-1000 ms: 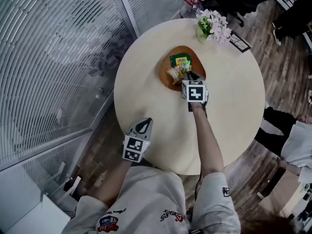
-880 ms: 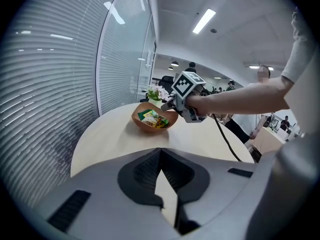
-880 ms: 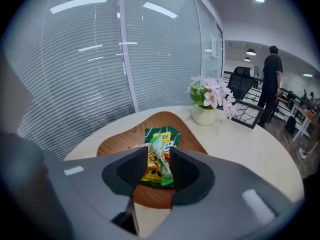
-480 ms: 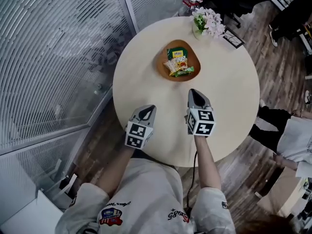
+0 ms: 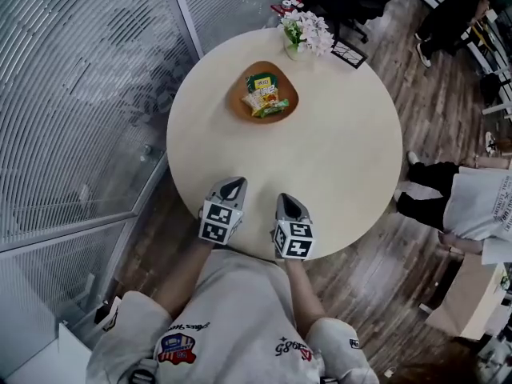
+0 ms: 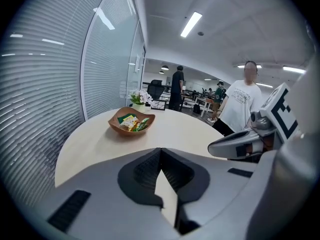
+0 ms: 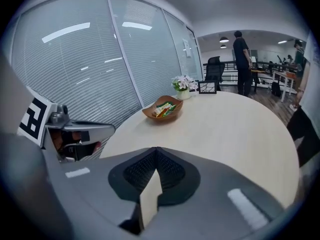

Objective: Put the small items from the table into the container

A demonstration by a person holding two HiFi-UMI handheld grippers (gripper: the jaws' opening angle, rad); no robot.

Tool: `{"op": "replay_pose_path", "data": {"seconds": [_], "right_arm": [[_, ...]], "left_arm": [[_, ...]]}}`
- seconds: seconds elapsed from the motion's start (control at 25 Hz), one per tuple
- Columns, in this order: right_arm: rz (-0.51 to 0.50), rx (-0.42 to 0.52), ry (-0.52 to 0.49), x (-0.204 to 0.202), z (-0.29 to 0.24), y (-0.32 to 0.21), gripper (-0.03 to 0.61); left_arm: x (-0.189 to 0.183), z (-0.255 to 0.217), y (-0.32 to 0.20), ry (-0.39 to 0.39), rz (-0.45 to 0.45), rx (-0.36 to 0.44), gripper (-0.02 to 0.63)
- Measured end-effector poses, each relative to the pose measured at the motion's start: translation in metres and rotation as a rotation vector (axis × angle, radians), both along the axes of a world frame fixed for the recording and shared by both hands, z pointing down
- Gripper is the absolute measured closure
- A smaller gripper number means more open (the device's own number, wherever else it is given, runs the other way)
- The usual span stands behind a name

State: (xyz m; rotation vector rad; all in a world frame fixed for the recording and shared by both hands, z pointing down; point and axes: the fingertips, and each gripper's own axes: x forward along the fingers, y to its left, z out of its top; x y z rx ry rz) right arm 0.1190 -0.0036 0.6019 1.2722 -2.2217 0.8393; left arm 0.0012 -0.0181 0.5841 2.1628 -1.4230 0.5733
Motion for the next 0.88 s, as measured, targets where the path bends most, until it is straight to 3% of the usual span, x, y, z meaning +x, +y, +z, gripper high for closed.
{"op": "replay_pose_path", "data": {"seconds": [0.88], "right_arm": [[-0.023,0.042,-0.001,0.004,-0.014,0.027,0.577]], "left_arm": [[0.018,-0.001,0.023,-0.011,0.023,0.009,0.607]]}}
